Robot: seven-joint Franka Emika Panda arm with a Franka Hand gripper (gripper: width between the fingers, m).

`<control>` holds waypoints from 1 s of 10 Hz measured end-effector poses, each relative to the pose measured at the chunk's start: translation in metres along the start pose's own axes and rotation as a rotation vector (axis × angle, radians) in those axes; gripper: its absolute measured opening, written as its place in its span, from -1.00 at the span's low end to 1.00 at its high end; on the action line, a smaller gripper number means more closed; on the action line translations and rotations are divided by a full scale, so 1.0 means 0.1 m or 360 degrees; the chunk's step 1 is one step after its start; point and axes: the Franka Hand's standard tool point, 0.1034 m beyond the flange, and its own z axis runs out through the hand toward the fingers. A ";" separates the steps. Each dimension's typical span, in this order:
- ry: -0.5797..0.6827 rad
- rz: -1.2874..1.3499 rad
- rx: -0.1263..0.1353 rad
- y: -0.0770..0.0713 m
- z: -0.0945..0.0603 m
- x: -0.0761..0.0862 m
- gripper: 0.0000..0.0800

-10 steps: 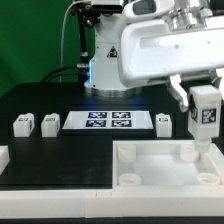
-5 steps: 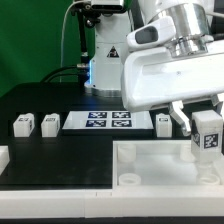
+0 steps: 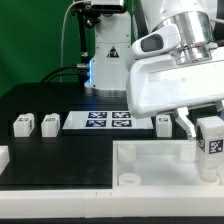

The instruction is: Assemble one leg

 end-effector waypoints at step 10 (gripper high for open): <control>-0.0009 0.0002 -0.0008 0.07 0.09 -0.11 -0.27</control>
Offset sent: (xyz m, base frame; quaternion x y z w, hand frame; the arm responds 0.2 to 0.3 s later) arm 0.0072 0.0023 -0.0048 0.0019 0.0084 0.0010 1.0000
